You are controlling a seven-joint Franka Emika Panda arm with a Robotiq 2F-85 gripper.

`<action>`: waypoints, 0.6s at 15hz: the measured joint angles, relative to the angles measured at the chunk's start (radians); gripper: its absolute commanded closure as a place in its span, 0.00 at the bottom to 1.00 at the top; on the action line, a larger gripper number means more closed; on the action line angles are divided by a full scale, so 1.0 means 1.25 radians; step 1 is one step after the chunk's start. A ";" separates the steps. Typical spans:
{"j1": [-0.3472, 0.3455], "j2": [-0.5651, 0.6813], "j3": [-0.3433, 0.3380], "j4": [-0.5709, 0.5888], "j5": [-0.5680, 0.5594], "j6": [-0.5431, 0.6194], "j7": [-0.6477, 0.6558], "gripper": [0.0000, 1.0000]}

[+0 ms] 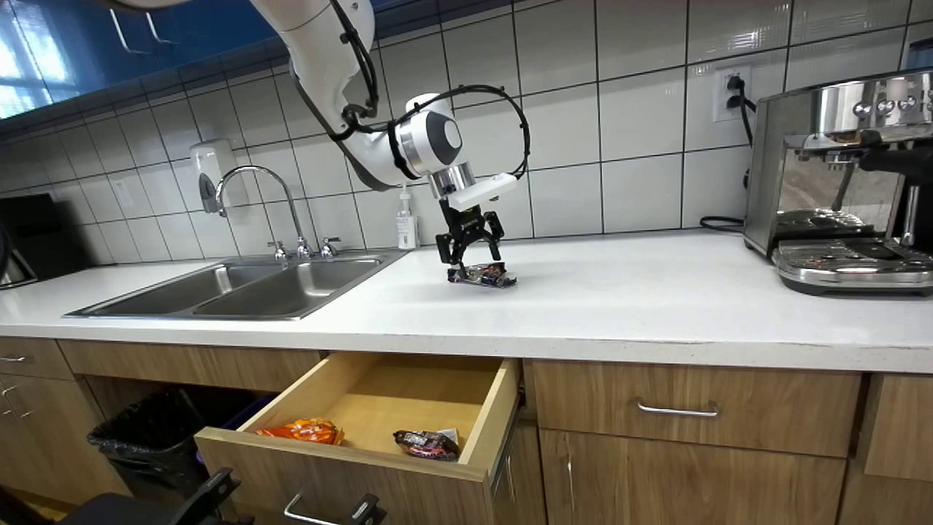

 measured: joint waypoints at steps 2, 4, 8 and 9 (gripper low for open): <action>0.000 0.026 0.001 0.042 0.001 -0.026 -0.011 0.00; 0.000 0.051 0.004 0.082 0.001 -0.052 -0.018 0.00; 0.001 0.099 0.009 0.157 0.001 -0.101 -0.035 0.00; 0.002 0.110 0.009 0.175 0.001 -0.112 -0.038 0.00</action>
